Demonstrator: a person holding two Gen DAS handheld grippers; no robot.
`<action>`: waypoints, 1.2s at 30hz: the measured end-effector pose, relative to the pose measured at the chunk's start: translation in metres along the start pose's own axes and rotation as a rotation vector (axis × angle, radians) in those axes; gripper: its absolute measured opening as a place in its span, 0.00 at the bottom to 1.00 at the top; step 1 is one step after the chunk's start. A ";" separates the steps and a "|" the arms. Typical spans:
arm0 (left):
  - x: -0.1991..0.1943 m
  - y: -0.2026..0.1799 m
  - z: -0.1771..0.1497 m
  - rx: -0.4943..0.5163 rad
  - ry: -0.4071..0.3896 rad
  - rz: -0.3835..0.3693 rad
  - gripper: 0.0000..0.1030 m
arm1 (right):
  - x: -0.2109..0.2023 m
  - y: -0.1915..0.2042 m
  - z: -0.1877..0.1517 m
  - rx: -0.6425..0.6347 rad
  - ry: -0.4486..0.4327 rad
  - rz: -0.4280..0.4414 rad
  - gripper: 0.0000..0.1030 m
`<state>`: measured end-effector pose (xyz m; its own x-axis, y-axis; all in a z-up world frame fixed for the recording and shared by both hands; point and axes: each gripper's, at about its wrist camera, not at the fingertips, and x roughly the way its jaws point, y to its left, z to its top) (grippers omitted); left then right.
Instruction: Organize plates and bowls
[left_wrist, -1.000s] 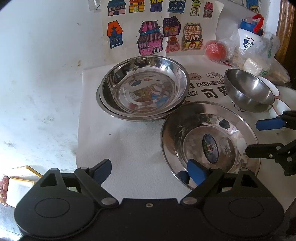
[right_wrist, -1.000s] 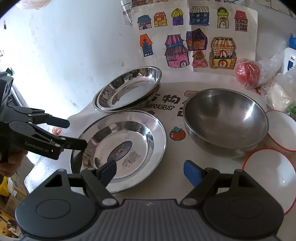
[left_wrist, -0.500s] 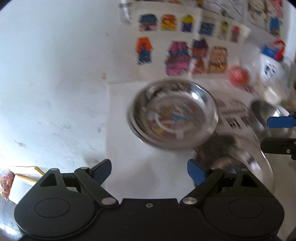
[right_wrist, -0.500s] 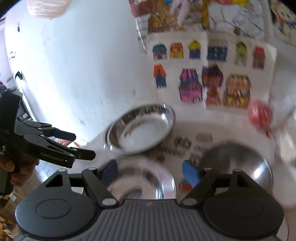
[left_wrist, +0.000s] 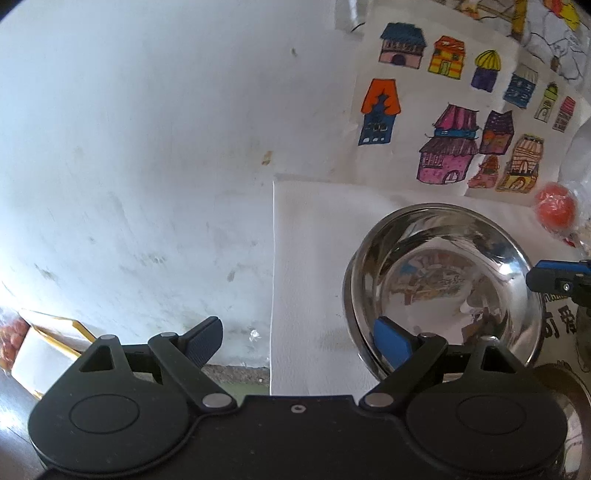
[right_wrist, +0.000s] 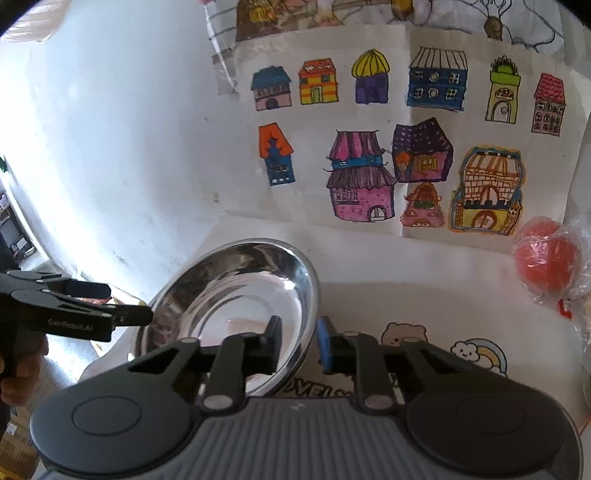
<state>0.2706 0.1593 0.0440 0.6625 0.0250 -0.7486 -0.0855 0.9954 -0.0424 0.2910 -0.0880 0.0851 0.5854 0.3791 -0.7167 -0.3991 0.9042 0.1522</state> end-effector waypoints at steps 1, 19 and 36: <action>0.001 0.001 -0.001 -0.005 0.000 -0.006 0.87 | 0.003 -0.001 0.000 -0.001 0.002 -0.004 0.16; -0.010 -0.005 0.002 0.017 -0.031 0.016 0.87 | 0.026 0.012 0.002 -0.106 0.078 -0.041 0.13; -0.061 -0.047 -0.038 0.152 -0.070 0.086 0.88 | -0.084 0.004 -0.048 -0.097 -0.079 0.057 0.64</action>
<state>0.2060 0.1077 0.0666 0.7081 0.1119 -0.6972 -0.0342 0.9916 0.1244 0.2060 -0.1253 0.1134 0.6123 0.4470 -0.6522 -0.4974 0.8589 0.1218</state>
